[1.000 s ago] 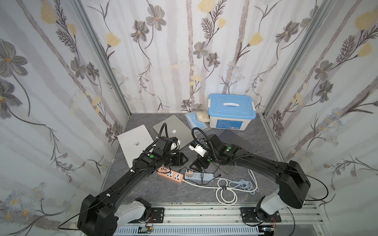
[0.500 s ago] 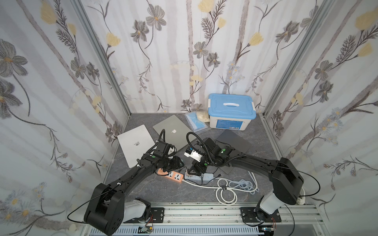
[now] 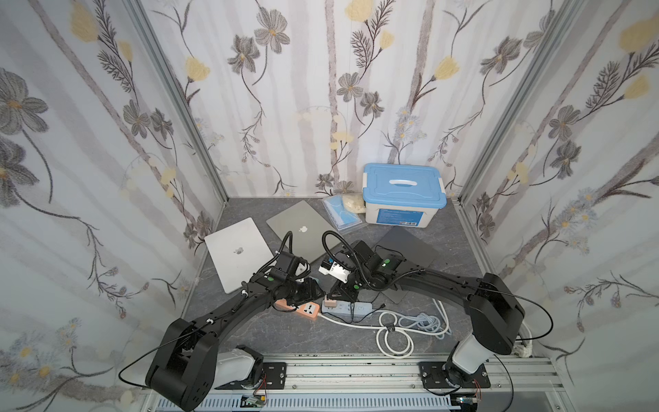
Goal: Unplug the laptop charger
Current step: Remove the charging cable from the plug.
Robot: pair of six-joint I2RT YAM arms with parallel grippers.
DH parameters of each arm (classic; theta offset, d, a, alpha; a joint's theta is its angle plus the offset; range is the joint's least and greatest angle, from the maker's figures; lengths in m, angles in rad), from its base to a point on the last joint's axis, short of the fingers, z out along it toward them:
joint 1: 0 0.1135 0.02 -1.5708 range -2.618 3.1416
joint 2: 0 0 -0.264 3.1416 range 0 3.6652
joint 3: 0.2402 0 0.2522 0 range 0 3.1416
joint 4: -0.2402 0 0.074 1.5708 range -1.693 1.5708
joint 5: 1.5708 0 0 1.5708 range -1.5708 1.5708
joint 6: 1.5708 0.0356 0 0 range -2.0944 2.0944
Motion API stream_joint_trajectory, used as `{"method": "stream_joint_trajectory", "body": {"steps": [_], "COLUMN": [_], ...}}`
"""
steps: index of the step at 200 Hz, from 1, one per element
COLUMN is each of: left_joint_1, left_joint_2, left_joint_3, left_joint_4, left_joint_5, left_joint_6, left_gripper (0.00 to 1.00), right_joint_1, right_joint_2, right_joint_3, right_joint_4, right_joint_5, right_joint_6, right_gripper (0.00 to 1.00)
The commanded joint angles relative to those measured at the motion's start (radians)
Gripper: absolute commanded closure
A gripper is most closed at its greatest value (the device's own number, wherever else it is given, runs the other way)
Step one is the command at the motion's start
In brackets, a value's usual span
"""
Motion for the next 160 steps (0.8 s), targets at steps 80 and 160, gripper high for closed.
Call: {"method": "stream_joint_trajectory", "body": {"steps": [80,160], "left_joint_1": [-0.026,-0.033], "left_joint_2": [0.005,0.001], "left_joint_3": [-0.026,-0.055], "left_joint_4": [0.060,0.035], "left_joint_5": [-0.012,-0.030], "left_joint_6": [-0.029,-0.035], "left_gripper": [0.48,0.48], "right_joint_1": [0.014,0.020], "right_joint_2": [0.010,0.004], "right_joint_3": [-0.002,0.026], "right_joint_4": [0.005,-0.001], "right_joint_5": [0.002,0.020], "right_joint_6": [-0.023,-0.019], "right_gripper": [0.87,1.00]}}
